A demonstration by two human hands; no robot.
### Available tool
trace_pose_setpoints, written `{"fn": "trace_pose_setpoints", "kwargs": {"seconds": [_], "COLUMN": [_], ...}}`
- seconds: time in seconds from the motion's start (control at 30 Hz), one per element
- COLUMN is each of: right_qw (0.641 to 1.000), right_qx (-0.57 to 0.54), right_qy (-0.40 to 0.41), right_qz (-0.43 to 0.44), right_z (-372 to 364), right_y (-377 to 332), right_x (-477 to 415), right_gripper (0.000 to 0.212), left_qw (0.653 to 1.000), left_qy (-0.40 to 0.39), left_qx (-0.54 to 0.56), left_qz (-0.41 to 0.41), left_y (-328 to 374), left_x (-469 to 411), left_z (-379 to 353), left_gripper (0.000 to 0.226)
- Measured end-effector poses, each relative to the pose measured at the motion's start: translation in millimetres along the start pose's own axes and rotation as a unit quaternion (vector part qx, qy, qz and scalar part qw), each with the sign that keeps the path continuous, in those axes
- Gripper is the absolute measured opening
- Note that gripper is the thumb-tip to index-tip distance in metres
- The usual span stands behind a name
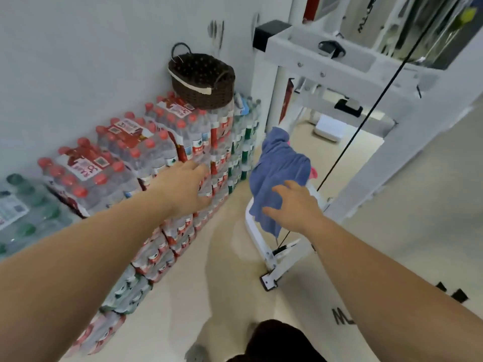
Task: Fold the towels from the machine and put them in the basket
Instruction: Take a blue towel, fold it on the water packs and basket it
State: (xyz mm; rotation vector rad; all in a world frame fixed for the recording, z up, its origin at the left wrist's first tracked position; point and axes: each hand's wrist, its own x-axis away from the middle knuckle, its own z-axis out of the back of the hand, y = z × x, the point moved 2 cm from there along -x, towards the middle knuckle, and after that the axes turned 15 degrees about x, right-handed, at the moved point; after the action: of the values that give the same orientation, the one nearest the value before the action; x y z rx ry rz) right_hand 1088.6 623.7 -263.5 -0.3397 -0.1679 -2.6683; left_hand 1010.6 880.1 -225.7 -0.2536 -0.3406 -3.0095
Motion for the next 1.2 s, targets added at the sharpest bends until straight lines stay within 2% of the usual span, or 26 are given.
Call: {"fn": "trace_pose_setpoints", "kwargs": {"seconds": [0.17, 0.37, 0.57, 0.67, 0.77, 0.9, 1.07, 1.2], "right_qw": [0.999, 0.997, 0.995, 0.996, 0.997, 0.994, 0.995, 0.988], "right_qx": [0.026, 0.071, 0.064, 0.038, 0.041, 0.024, 0.056, 0.011], "right_qy": [0.021, 0.023, 0.078, 0.086, 0.067, 0.098, 0.068, 0.133], "right_qz": [-0.013, 0.02, 0.003, -0.008, 0.01, -0.027, -0.051, -0.073], "right_z": [-1, -9, -14, -15, -18, -15, -14, -5], "right_y": [17, 31, 41, 48, 52, 54, 57, 61], "right_x": [-82, -176, -238, -257, -269, -269, -270, -273], "right_gripper": [0.07, 0.071, 0.047, 0.036, 0.031, 0.021, 0.037, 0.027], "left_qw": [0.998, 0.991, 0.969, 0.952, 0.939, 0.916, 0.893, 0.869], "left_qy": [-0.041, -0.08, -0.142, -0.172, -0.222, -0.281, -0.344, -0.359], "left_qx": [0.03, 0.107, 0.202, 0.251, 0.256, 0.269, 0.254, 0.313], "left_qz": [-0.035, -0.016, -0.008, -0.014, -0.055, -0.095, -0.143, -0.136], "left_y": [0, 3, 5, 9, 13, 10, 4, 10], "left_x": [-88, -177, -252, -289, -321, -347, -364, -368], "left_z": [-23, -48, -76, -84, -92, -98, -114, -122], "left_gripper": [0.084, 0.085, 0.08, 0.072, 0.064, 0.056, 0.051, 0.048]}}
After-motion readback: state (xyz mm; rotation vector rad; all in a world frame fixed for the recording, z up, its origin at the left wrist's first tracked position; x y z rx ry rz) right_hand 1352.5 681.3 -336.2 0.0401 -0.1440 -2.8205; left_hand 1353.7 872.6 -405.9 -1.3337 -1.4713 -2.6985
